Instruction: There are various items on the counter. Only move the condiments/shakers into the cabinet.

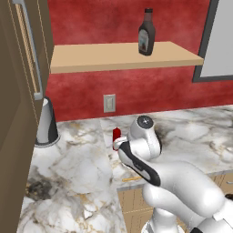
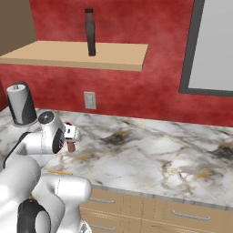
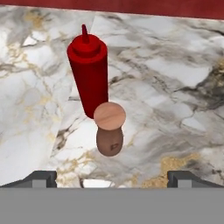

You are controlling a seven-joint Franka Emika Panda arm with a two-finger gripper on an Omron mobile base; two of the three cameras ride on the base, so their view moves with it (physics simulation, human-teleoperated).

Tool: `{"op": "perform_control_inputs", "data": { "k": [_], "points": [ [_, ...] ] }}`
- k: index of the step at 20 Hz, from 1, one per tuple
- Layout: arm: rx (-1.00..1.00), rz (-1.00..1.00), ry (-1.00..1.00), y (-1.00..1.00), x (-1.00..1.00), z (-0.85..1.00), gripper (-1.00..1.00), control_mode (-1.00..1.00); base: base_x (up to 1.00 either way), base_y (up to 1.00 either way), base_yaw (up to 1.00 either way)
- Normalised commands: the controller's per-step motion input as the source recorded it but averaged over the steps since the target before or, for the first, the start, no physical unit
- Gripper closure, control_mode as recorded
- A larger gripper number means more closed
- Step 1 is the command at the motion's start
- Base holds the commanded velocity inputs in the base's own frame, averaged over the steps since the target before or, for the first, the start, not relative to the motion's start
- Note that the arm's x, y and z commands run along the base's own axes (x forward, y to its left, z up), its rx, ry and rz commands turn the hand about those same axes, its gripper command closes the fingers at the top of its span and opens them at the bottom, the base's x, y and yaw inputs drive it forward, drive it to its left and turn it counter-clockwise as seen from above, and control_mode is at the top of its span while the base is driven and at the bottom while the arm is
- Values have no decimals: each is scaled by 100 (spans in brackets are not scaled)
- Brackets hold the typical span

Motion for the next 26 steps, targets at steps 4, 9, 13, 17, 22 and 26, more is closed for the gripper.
{"op": "perform_control_inputs", "data": {
  "k": [4, 9, 13, 17, 22, 26],
  "points": [
    [1, 0, 0, 0, 7, -17, -100, -100, 0, 0, 0],
    [3, 0, 0, 0, 10, -18, -100, -100, 0, 0, 0],
    [5, 0, 0, 0, 15, -17, -100, -100, 0, 0, 0],
    [4, 0, 0, 0, 16, -17, -100, -100, 0, 0, 0],
    [3, 0, 0, 2, 26, -17, -100, -100, 0, 0, 0],
    [3, 0, 0, 6, 29, -15, -100, -100, 0, 0, 0]
  ]
}}
